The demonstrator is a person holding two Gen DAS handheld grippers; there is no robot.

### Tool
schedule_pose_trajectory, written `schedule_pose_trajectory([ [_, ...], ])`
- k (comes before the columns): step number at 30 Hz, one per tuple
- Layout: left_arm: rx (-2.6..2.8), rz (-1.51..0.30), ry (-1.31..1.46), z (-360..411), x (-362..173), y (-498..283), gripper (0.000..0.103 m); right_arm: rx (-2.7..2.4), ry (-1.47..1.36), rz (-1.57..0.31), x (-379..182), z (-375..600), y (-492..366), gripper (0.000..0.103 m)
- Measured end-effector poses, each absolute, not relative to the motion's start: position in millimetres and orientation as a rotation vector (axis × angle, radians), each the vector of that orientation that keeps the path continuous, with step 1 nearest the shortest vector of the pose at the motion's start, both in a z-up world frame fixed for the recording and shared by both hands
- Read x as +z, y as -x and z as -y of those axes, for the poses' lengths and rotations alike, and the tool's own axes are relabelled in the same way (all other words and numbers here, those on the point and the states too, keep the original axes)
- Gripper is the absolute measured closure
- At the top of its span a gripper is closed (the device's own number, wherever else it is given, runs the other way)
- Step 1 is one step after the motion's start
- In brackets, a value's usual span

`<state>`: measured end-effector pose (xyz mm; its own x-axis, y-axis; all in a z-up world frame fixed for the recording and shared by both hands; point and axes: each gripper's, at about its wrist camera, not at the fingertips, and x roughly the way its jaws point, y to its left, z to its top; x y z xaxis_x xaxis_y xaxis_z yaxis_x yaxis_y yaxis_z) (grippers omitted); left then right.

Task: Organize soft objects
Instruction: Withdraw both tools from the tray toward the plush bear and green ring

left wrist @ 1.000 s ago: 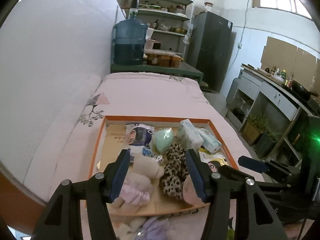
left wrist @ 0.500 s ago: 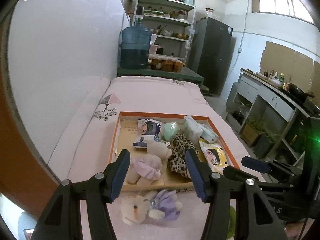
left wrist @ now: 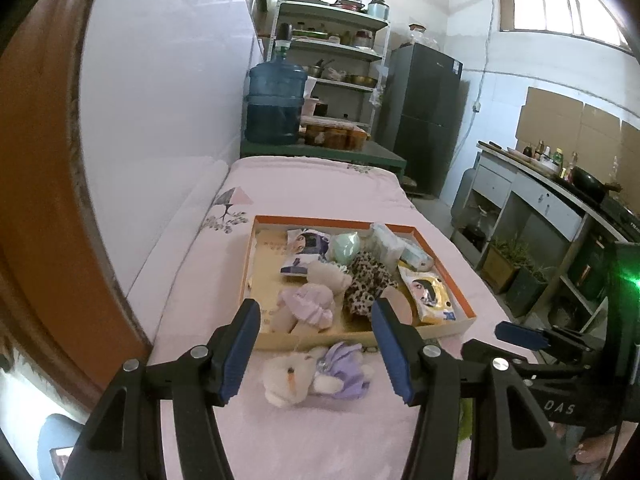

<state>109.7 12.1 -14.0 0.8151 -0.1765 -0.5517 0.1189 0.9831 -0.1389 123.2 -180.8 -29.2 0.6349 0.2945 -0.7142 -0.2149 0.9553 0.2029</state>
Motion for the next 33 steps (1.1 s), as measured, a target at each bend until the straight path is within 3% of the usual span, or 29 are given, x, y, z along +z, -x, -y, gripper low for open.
schedule_pose_trajectory([
  [17, -0.182, -0.594, 0.106, -25.1, -38.6, -78.7, 0.046, 0.2, -0.066, -0.885, -59.6, 189.9, -90.5, 0.03],
  [33, -0.222, -0.711, 0.132, -31.3, -81.2, -100.5, 0.046, 0.152, -0.051, -0.949, -94.4, 194.5, -93.7, 0.03],
])
